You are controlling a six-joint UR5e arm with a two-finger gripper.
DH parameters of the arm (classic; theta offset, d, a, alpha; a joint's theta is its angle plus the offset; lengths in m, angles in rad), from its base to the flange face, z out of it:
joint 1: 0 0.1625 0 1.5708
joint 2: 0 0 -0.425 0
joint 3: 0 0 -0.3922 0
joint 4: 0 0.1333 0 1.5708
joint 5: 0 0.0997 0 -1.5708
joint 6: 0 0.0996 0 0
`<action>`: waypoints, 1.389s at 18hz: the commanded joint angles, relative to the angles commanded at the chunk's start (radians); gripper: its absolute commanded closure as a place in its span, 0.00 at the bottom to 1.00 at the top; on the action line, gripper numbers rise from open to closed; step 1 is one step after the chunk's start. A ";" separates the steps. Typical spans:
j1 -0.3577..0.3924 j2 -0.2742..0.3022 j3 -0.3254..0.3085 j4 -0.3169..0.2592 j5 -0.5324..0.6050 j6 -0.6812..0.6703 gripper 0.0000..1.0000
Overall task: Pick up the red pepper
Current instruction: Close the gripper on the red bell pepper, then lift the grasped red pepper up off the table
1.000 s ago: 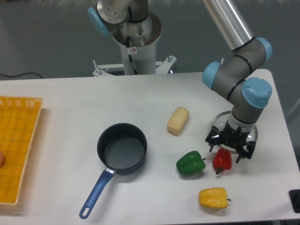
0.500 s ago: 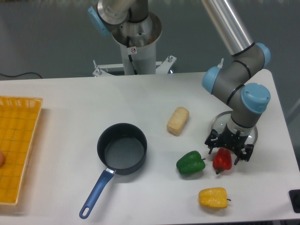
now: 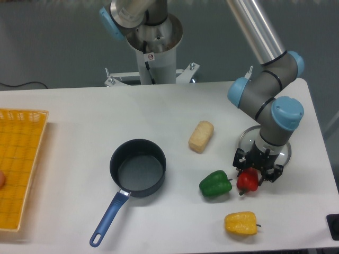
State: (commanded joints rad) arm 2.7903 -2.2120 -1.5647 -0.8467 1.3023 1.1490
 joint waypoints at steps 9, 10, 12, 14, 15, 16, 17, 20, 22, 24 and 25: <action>0.002 0.031 0.002 -0.002 0.000 -0.012 0.48; 0.002 0.040 0.002 -0.003 0.000 -0.012 0.48; 0.000 0.058 0.002 -0.008 0.002 -0.011 0.48; 0.000 0.081 0.000 -0.011 0.005 -0.011 0.48; 0.000 0.093 -0.003 -0.014 0.006 -0.009 0.48; -0.002 0.109 -0.012 -0.015 0.009 -0.006 0.48; -0.005 0.126 -0.020 -0.018 0.018 -0.006 0.48; -0.029 0.169 -0.034 -0.041 0.067 -0.005 0.48; -0.055 0.183 -0.034 -0.061 0.132 0.000 0.48; -0.083 0.195 -0.035 -0.069 0.196 0.005 0.48; -0.101 0.196 -0.035 -0.075 0.216 0.011 0.48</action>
State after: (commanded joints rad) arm 2.6893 -2.0157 -1.5999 -0.9219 1.5184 1.1596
